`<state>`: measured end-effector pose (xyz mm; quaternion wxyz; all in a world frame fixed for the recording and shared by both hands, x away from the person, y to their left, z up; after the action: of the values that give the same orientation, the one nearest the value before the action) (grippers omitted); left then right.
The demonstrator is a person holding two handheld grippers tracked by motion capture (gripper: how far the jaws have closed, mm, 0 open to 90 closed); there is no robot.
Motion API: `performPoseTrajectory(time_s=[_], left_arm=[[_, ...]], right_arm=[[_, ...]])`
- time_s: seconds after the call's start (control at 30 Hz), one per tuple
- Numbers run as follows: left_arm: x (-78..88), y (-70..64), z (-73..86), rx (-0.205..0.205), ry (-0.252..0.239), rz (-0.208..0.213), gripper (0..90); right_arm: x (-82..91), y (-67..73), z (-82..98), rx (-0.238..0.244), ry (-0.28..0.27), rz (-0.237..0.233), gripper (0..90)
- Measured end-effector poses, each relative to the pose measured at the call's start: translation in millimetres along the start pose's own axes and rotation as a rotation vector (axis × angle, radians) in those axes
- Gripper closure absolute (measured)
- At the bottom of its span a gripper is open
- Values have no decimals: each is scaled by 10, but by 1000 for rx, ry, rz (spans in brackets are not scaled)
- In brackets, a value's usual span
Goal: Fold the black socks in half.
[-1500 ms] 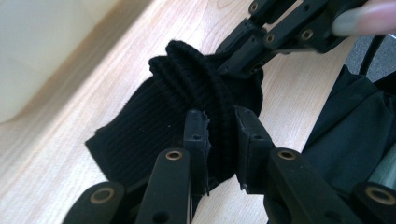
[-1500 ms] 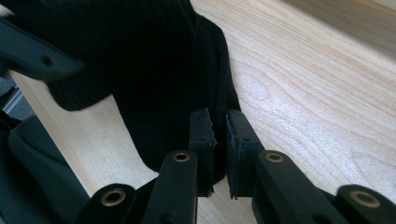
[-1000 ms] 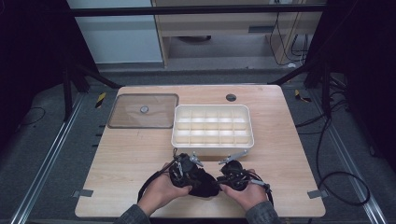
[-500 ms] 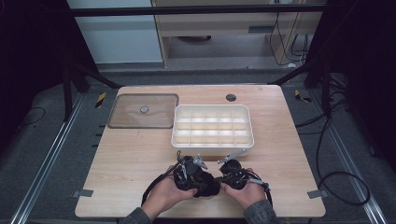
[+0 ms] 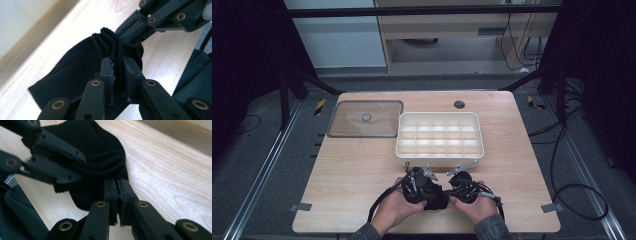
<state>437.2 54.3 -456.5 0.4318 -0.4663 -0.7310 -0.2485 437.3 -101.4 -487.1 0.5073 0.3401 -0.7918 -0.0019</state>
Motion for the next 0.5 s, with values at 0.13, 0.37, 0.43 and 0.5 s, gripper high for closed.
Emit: performPoseTrajectory(time_s=[0.13, 0.37, 0.43, 0.5], left_arm=[[-36, -8, 18, 13, 2, 13, 787], [-73, -39, 75, 17, -2, 37, 743], [-45, -42, 73, 13, -4, 26, 709], [-3, -48, 66, 28, -37, 34, 674]], right_arm=[[-3, -14, 13, 1, -1, -3, 867], [-14, -17, 12, -2, 5, -8, 867], [-4, -13, 11, -1, 17, -5, 867], [20, -18, 6, 6, 15, 3, 867]])
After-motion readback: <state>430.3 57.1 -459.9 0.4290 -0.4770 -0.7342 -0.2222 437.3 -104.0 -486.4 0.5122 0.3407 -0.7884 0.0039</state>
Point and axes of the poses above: each handheld gripper's, and its own axes: x roughly backward along the jaws, z roughly out of its underside, y roughly to its left, the point moved 2 cm from there along -x, roughly forward along the jaws, and after that the axes turned 6 degrees about -x, right-handed, at the moved point
